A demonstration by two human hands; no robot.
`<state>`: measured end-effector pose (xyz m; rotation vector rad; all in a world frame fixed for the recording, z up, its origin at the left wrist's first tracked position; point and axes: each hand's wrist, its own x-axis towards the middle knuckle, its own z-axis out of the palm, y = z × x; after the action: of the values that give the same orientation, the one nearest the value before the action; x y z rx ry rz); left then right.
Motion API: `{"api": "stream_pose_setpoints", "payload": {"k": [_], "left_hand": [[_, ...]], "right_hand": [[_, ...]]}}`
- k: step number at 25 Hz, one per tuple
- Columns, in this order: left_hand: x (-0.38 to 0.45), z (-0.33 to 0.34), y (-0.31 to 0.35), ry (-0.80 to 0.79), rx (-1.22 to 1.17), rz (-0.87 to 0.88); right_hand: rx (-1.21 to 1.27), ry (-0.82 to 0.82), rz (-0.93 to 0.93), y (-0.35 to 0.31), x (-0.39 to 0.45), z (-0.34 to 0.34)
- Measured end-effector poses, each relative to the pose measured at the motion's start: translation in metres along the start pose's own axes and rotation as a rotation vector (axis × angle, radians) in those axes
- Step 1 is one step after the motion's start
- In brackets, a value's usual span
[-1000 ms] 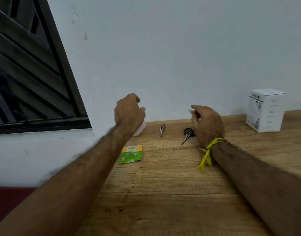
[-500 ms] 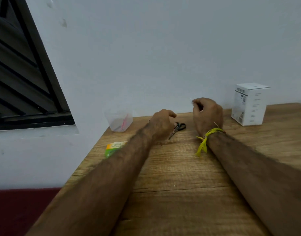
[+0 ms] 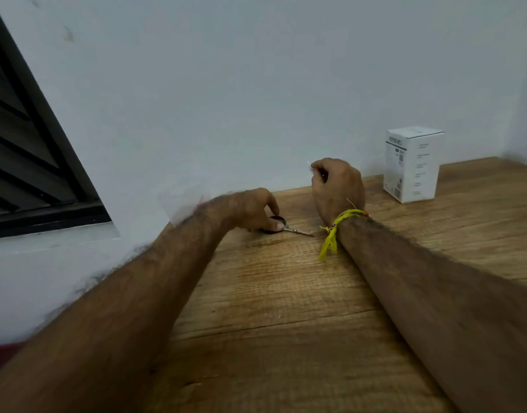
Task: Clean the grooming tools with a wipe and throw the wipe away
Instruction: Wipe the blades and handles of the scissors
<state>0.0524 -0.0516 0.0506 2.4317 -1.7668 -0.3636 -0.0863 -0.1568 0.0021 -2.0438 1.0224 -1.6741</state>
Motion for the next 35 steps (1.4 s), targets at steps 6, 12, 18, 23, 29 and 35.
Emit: {"api": "stream_pose_setpoints", "payload": {"k": [6,12,18,23,29,35], "left_hand": [[-0.039,0.017,-0.013,0.112,-0.393,-0.082],[-0.060,0.031,-0.019,0.492,-1.143,-0.125],[-0.053,0.060,-0.014,0.597,-1.400,0.007],[-0.049,0.063,-0.018,0.597,-1.479,0.082],[-0.058,0.056,-0.014,0.543,-1.583,0.051],[-0.057,0.056,-0.015,0.448,-1.597,0.076]], "right_hand": [[0.004,-0.007,0.004,-0.003,-0.003,-0.003],[0.014,0.014,-0.019,-0.003,-0.002,-0.003],[0.012,0.011,-0.126,-0.004,-0.006,0.000],[0.013,-0.011,-0.192,-0.012,-0.010,0.007],[0.204,0.018,-0.131,-0.030,-0.022,0.010],[0.333,0.067,-0.051,-0.036,-0.029,0.011]]}}
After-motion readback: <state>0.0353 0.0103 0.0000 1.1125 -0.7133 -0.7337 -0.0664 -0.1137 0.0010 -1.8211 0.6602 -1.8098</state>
